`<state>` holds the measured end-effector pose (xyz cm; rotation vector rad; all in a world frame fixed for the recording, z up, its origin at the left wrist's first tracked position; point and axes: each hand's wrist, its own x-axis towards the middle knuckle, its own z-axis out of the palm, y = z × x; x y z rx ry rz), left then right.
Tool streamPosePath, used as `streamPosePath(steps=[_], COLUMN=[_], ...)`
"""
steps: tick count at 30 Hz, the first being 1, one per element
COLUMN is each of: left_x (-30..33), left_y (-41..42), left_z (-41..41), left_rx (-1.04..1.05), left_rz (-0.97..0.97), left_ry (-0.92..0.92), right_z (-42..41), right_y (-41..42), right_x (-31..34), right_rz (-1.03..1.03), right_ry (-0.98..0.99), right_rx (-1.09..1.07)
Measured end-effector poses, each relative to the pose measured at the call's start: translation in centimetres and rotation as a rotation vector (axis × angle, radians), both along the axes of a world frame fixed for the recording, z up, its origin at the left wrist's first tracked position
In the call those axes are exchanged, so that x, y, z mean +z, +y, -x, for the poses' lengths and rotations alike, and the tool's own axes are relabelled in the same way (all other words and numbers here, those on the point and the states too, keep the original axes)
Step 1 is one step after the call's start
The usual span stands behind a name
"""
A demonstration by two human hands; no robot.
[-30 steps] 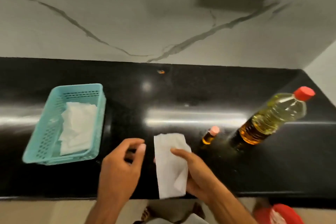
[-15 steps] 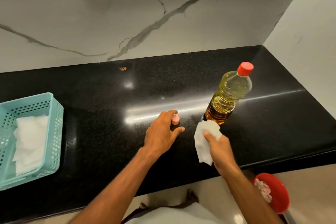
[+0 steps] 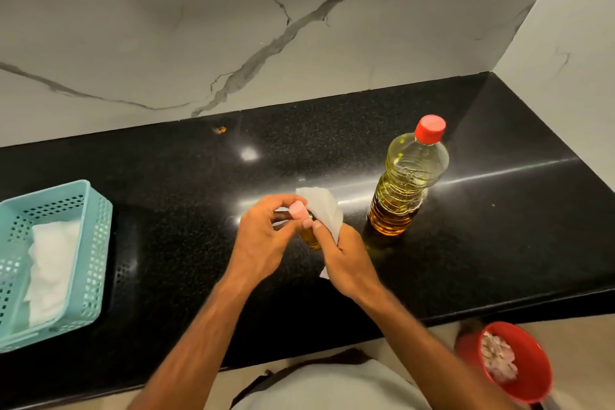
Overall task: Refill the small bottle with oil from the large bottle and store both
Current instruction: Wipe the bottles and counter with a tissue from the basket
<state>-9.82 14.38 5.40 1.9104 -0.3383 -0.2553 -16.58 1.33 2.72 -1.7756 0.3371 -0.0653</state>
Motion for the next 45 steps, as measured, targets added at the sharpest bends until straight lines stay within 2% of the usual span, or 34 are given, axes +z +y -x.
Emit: streamPosePath(steps=[3, 6, 11, 17, 20, 24, 27, 33, 38, 45], left_x=[1.9, 3.4, 4.7, 5.5, 5.6, 5.7, 5.7, 6.4, 6.4, 6.6], left_y=[0.1, 0.5, 0.7, 1.5, 1.6, 1.9, 2.0, 2.4, 2.1, 2.8], left_z=[-0.3, -0.4, -0.3, -0.5, -0.4, -0.6, -0.5, -1.0, -0.6, -0.7], left_rx=[-0.028, -0.037, -0.183, -0.274, -0.327, -0.353, -0.369, -0.407, -0.398, -0.370], left_rz=[-0.025, -0.041, -0.028, -0.020, 0.022, 0.014, 0.016, -0.035, -0.044, -0.147], left_ry=[-0.005, -0.051, -0.106, -0.109, -0.085, -0.074, -0.073, -0.129, -0.114, -0.106], right_z=[0.7, 1.2, 0.2, 0.2, -0.3, -0.1, -0.5, -1.4, -1.9, -1.6], right_y=[0.0, -0.3, -0.1, -0.4, -0.2, 0.0, -0.3, -0.6, -0.8, -1.4], right_x=[0.2, 0.6, 2.4, 2.0, 2.4, 1.9, 2.0, 2.2, 3.5, 3.5], right_rz=[0.018, -0.055, -0.165, -0.351, -0.336, -0.358, -0.372, -0.385, -0.389, -0.404], right_ry=[-0.058, -0.058, -0.128, -0.021, -0.046, 0.097, 0.113, 0.188, 0.151, 0.289], right_rx=[0.021, 0.031, 0.027, 0.040, 0.049, 0.021, -0.023, 0.055, 0.144, 0.214])
